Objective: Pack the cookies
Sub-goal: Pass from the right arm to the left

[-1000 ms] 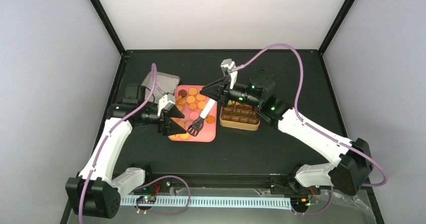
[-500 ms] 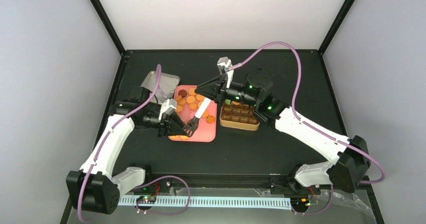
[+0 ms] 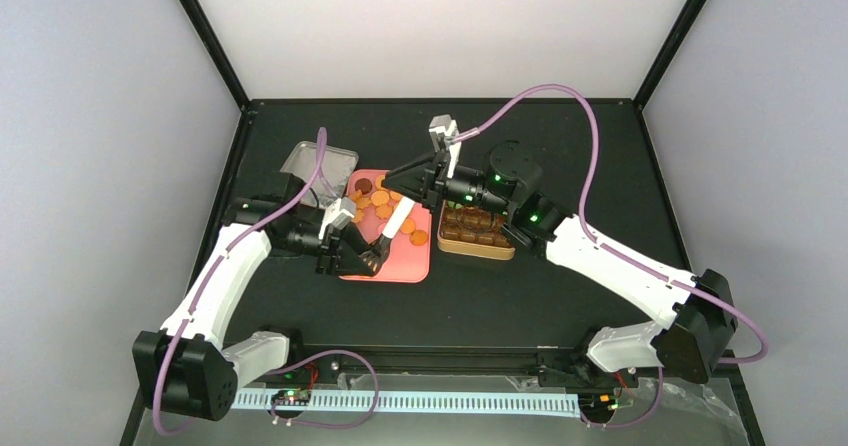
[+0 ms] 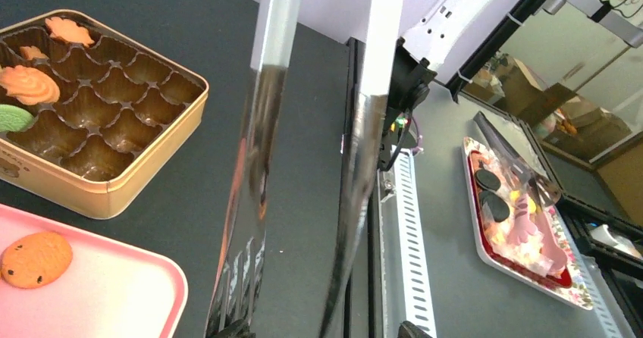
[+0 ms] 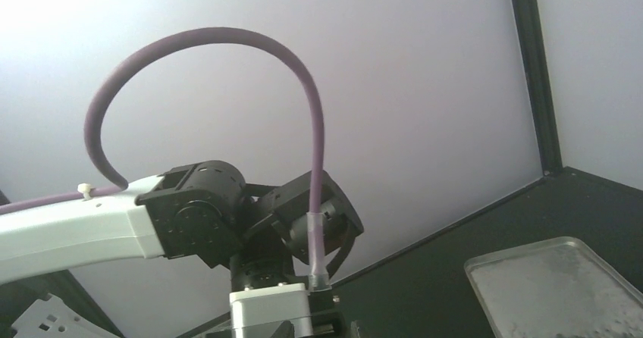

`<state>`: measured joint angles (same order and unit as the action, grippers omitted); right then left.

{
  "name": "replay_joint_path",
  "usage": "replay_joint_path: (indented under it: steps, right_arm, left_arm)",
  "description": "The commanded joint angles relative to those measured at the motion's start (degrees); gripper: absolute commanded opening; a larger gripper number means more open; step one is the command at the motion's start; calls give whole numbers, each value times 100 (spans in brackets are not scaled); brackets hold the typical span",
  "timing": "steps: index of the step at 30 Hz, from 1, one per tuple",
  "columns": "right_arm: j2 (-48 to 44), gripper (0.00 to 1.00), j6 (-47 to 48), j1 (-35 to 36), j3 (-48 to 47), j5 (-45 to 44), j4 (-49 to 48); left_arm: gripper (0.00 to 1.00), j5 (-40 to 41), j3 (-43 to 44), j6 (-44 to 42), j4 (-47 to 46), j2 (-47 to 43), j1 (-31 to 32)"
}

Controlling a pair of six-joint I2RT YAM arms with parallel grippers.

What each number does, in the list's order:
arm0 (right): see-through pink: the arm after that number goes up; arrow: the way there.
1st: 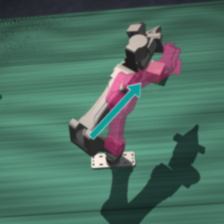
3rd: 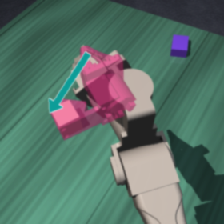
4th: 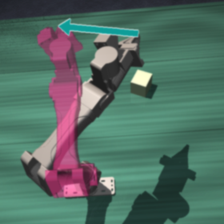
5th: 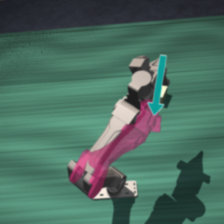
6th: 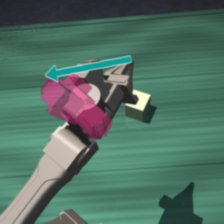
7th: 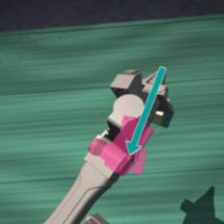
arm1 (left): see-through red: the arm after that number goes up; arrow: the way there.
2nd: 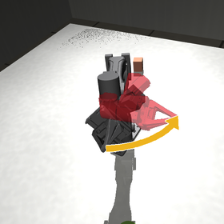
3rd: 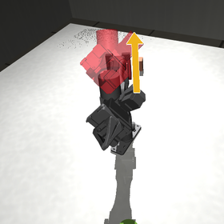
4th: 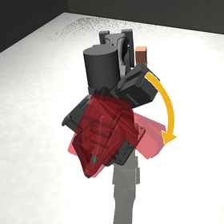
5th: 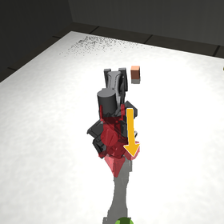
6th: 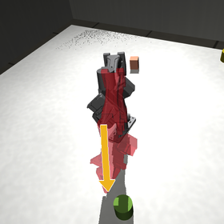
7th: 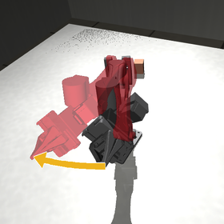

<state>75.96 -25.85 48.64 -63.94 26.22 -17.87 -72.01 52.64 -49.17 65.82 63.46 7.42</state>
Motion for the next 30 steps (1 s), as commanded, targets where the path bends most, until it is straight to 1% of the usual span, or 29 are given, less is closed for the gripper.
replay_joint_path:
  steps: [1, 4, 8, 10, 11, 13, 14, 16, 18, 19, 20, 22, 24, 25, 27, 30]
  right_arm:
    - [-30, 4, -58, 162, -157, -140, -393]
    - [-3, 3, -11, 189, -178, -164, -356]
    - [-19, 4, 51, 201, -196, -197, -292]
    - [-29, 7, 54, 207, -196, -189, -272]
    - [-29, 11, 49, 199, -197, -175, -262]
    - [-29, 23, -41, 198, -198, -142, -258]
    - [-29, 30, -174, 194, -193, -100, -298]
    - [-18, 49, -345, 193, -246, -37, -304]
    - [22, 56, -385, 198, -364, -20, -49]
    - [7, 59, -387, 198, -361, -34, -15]
    - [-20, 65, -396, 188, -334, -87, 42]
    - [-94, 78, -437, 155, -329, -269, 275]
    - [-236, 93, -540, 57, -252, -448, 454]
    - [-331, 99, -608, -28, -159, -500, 474]
    - [-547, 100, -787, -221, 73, -556, 480]
    - [-921, 100, -992, -540, 470, -700, 523]
  left_arm:
    - [48, -156, 149, 44, -180, -83, 75]
    - [30, -172, 208, -153, 58, -62, 108]
    - [10, -164, 276, -479, 400, 37, 119]
    - [2, -160, 298, -538, 462, 72, 119]
    - [2, -164, 307, -549, 473, 74, 119]
    - [2, -158, 342, -550, 488, 62, 119]
    - [1, -163, 368, -558, 499, 49, 124]
    - [2, -164, 424, -532, 504, 31, 119]
    - [1, -172, 484, -440, 458, -7, 119]
    - [1, -181, 504, -345, 394, -42, 119]
    - [2, -171, 516, -152, 300, -84, 119]
    - [1, -97, 505, 268, -41, -185, 119]
    - [2, -39, 482, 553, -315, -307, 119]
    - [2, -11, 470, 726, -462, -362, 126]
    - [2, 23, 458, 987, -764, -475, 120]
    - [2, 177, 426, 1622, -1370, -603, 128]
